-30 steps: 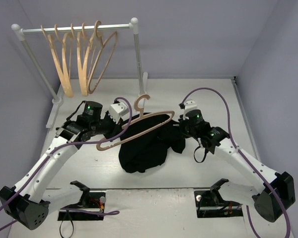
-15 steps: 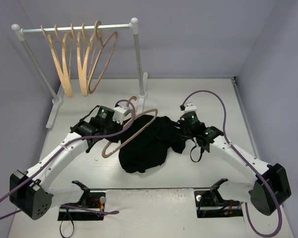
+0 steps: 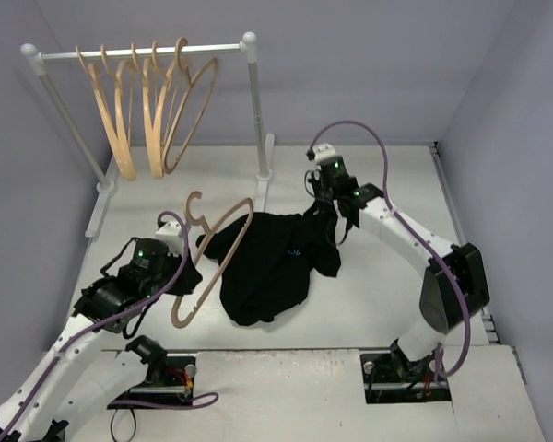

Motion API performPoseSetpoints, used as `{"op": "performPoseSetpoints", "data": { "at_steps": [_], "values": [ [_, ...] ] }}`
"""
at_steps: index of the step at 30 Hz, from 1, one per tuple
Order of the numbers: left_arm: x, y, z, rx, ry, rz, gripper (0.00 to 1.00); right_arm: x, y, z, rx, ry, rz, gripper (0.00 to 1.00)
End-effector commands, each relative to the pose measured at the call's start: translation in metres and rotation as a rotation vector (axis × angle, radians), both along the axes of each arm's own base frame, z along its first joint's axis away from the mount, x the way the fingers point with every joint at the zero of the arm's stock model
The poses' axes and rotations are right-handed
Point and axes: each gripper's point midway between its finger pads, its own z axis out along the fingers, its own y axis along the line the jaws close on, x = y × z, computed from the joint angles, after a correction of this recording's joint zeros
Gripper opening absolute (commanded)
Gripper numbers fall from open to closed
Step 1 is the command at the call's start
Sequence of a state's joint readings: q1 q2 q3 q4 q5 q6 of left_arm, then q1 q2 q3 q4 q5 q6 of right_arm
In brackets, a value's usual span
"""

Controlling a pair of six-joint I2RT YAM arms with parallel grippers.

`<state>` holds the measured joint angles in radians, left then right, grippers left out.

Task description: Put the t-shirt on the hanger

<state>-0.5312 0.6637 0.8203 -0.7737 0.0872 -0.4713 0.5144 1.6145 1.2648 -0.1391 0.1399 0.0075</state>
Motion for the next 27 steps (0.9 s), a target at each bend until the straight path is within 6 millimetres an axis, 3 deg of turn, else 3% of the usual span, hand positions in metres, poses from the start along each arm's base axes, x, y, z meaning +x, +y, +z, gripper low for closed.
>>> {"op": "performPoseSetpoints", "data": {
  "at_steps": [1,3,7,13,19,22,27],
  "values": [
    [0.006,-0.005,0.063,-0.059,-0.198,-0.062,0.0,0.018,0.053,0.063,0.073,-0.16,0.283,0.0],
    [0.005,-0.01,0.076,-0.047,-0.233,-0.131,0.0,0.011,0.062,0.065,0.08,-0.164,0.342,0.0],
    [0.006,-0.027,0.089,-0.017,-0.274,-0.297,0.0,-0.003,0.056,0.065,0.057,-0.176,0.379,0.0],
    [0.014,-0.055,0.1,-0.008,-0.333,-0.504,0.0,-0.017,0.044,0.093,0.032,-0.253,0.403,0.0],
    [0.029,-0.069,0.105,0.002,-0.339,-0.578,0.0,-0.022,0.036,0.12,0.016,-0.319,0.403,0.0],
    [0.032,-0.071,0.117,0.014,-0.386,-0.607,0.0,-0.023,0.033,0.127,0.004,-0.333,0.402,0.0],
    [0.04,-0.074,0.119,0.032,-0.407,-0.624,0.0,-0.023,0.033,0.139,-0.008,-0.355,0.418,0.0]
  ]
}}
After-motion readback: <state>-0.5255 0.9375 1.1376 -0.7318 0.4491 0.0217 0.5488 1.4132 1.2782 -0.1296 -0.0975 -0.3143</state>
